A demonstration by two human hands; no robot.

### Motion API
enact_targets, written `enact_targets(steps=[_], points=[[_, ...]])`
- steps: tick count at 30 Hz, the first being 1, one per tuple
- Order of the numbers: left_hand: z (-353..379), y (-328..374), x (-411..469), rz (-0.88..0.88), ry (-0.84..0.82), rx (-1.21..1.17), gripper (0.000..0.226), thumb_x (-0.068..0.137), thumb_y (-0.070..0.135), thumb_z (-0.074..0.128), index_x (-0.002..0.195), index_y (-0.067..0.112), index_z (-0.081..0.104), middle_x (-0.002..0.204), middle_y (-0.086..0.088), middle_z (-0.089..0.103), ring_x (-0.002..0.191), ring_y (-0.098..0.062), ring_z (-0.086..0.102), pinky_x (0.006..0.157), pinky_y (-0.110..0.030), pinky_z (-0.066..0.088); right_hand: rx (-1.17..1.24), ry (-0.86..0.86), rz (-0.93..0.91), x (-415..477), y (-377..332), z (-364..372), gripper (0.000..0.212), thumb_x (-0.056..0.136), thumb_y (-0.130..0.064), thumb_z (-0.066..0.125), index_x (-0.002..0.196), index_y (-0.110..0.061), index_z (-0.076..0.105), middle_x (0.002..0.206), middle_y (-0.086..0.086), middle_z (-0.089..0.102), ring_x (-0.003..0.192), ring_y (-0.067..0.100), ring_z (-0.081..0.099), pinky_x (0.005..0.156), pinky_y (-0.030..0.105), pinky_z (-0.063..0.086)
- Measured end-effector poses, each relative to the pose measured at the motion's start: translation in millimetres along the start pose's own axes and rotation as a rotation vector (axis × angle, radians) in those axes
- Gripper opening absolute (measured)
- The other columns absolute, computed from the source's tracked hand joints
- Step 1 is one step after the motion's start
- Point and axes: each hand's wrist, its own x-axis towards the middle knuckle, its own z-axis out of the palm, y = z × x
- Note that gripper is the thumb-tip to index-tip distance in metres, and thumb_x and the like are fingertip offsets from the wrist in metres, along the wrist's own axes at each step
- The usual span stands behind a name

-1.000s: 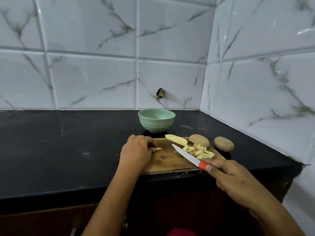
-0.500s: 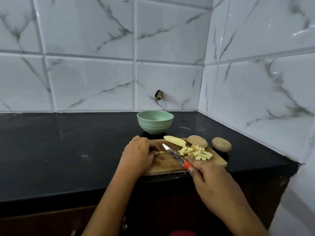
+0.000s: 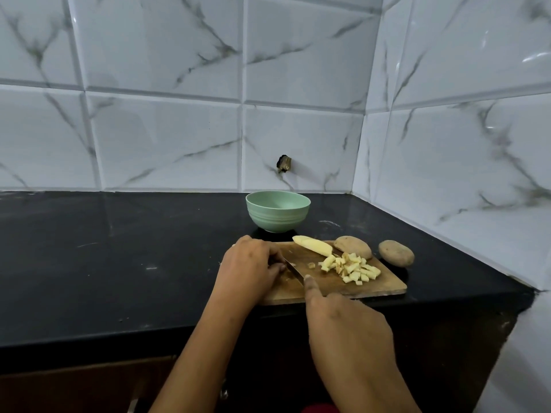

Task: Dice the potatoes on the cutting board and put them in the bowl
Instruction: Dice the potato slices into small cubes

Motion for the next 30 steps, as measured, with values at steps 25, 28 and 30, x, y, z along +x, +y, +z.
enact_targets(steps=[25,28,30], points=[[-5.7,4.6,-7.7,-0.046,0.034,-0.063,0.015,0.086,0.027,0.061,0.092,0.030,0.074,0.085,0.013,0.066,0.079,-0.005,0.052,0.078,-0.022,0.045,0.098,0.086,-0.013,0.5,6.3,4.8,0.062,0.102,-0.019,0.036,0.152,-0.034,0.002,0.112,-0.003,0.059,0.077,0.012,0.047,0.048,0.020,0.027],[-5.5,5.6,-6.9,-0.050,0.032,-0.054,0.015,0.085,0.026,0.059,0.088,0.027,0.074,0.085,0.010,0.068,0.082,-0.007,0.056,0.071,-0.019,0.042,0.073,0.066,-0.031,5.2,-4.5,4.4,0.069,0.099,-0.007,0.039,0.153,-0.025,0.000,0.110,0.002,0.060,0.073,0.015,0.044,0.048,0.023,0.028],[-5.1,5.6,-6.7,-0.066,0.015,-0.059,0.016,0.084,0.025,0.059,0.086,0.027,0.074,0.085,0.009,0.068,0.085,-0.010,0.058,0.072,-0.022,0.045,0.046,0.082,-0.037,11.9,-10.8,4.9,0.069,0.098,-0.005,0.041,0.154,-0.021,0.002,0.107,0.003,0.061,0.076,0.017,0.051,0.050,0.024,0.031]])
